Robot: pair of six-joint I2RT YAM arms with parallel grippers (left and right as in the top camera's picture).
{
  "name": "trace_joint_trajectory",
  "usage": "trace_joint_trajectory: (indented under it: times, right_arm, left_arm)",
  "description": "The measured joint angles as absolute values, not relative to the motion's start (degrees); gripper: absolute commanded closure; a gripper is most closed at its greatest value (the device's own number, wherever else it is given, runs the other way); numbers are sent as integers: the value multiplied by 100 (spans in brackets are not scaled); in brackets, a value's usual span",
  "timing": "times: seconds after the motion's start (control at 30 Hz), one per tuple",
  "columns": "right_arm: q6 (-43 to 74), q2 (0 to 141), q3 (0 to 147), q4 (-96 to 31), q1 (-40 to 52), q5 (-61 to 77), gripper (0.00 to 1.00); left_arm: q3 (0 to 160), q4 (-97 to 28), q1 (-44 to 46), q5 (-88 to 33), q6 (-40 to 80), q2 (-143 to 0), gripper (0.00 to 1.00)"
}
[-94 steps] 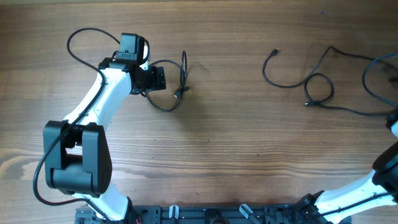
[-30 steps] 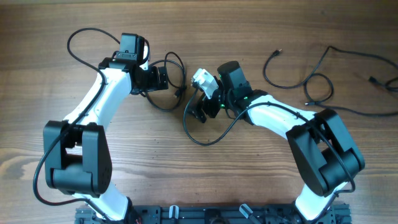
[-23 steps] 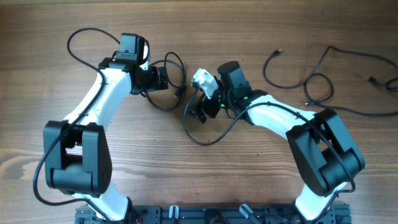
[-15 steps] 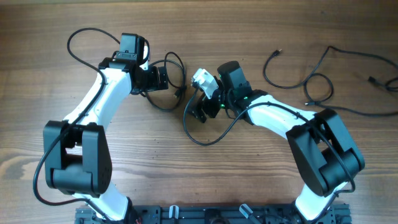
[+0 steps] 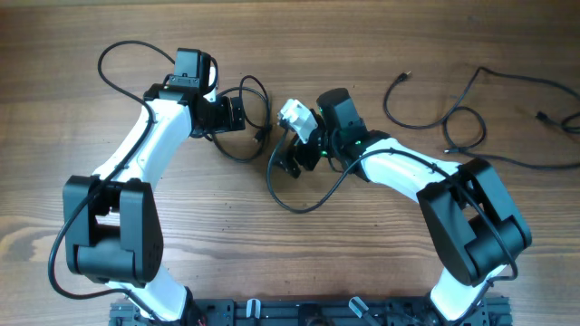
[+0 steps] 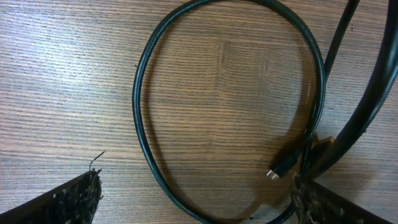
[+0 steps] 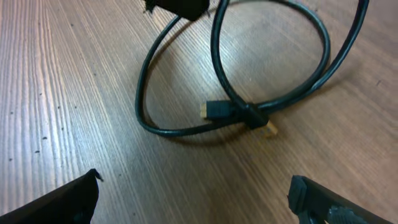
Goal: Untangle cables
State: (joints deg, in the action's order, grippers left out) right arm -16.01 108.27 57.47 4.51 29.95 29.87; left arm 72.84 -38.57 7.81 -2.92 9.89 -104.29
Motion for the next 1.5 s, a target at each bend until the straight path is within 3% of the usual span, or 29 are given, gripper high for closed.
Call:
trace_joint_trajectory:
  times: [0.5,0.8,0.9,1.2,1.37,1.47,1.5]
  right_arm:
    - [-2139,10914,5747,1634,3282,2853,0]
    - [-2139,11413,5747,2539,3282,2532,0]
    - [-2137,11712,5747,2832,3282,2519,1]
    - [-2139,12396,5749,4062,3282,2521,11]
    - [-2154,12654,5749,4287,3288,2523,21]
    - [-2167,12656,5749,4392,3343,2523,40]
    - [-2202,12656,5749,4449,3378,2523,57]
  left_arm:
    - [7284,-3820,755,115,799,-10429,0]
    - [7284,-4045,-539,-113,303,-10429,0]
    - [7284,-4056,-596,-252,303,-10429,0]
    - [7284,-4056,-596,-314,303,-10429,0]
    - [7284,-4056,-596,-316,303,-10429,0]
    - [7284,-4056,-596,-316,303,-10429,0]
    - [7284,-4056,-596,-316,303,-10429,0]
